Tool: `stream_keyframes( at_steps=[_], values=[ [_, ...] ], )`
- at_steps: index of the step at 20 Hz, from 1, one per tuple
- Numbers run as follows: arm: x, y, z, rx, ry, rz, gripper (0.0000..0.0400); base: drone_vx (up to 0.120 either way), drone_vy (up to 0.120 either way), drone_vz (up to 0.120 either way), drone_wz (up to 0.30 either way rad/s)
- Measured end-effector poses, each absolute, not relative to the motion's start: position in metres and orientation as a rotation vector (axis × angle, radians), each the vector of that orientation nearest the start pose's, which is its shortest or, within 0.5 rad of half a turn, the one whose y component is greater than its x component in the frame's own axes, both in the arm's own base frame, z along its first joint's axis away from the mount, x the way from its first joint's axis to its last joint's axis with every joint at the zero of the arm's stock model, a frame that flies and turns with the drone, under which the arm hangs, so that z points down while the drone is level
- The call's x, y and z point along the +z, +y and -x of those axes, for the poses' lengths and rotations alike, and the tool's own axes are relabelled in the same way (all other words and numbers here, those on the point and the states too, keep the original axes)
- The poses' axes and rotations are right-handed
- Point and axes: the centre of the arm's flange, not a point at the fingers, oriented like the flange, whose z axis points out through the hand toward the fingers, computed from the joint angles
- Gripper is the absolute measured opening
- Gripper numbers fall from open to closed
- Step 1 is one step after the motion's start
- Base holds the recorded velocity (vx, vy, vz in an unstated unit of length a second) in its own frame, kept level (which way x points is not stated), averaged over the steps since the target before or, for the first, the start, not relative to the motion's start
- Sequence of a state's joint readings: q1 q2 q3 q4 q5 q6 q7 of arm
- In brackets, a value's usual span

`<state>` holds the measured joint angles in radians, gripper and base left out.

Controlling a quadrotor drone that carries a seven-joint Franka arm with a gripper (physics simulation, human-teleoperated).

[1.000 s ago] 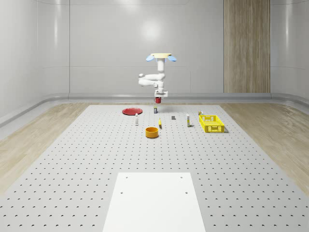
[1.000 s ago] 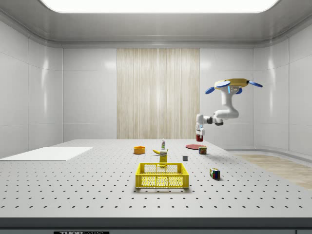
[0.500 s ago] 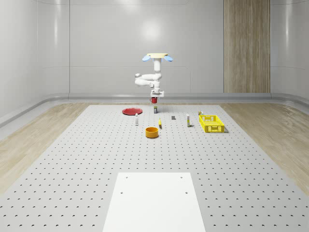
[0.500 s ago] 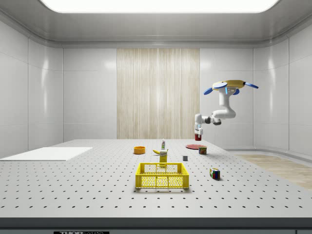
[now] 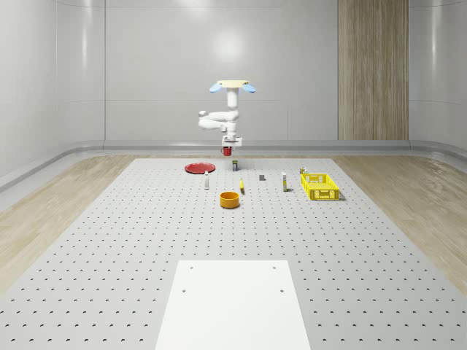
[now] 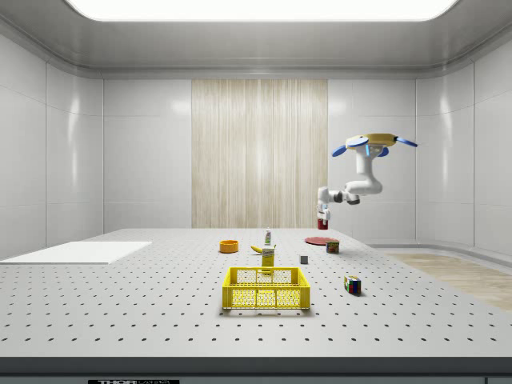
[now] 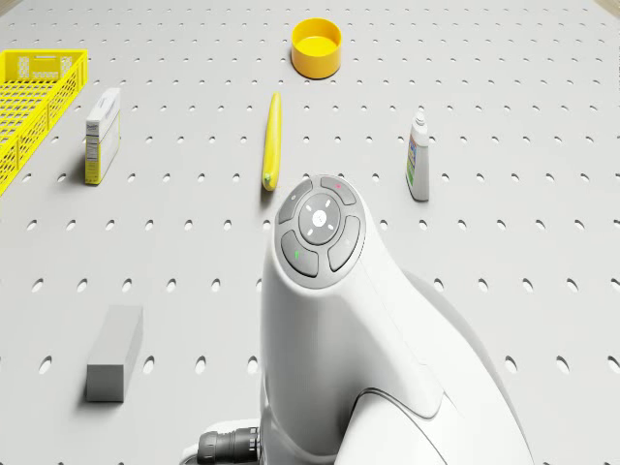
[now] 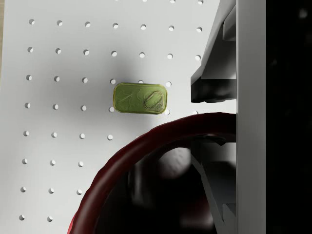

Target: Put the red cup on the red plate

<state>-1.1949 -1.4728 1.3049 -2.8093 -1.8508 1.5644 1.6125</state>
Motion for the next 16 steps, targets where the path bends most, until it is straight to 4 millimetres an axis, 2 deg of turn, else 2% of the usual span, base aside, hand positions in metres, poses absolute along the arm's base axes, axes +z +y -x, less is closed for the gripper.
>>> stream_keyframes(
  at_steps=[12, 16],
  values=[
    [0.5127, 0.0080, -0.3228, 0.738, -0.003, -0.002, 0.0099, 0.000, -0.120, 0.000, 0.000],
    [0.5127, 0.0080, -0.3228, 0.738, -0.003, -0.002, 0.0099, 0.000, -0.120, -0.110, 0.000]
  ],
)
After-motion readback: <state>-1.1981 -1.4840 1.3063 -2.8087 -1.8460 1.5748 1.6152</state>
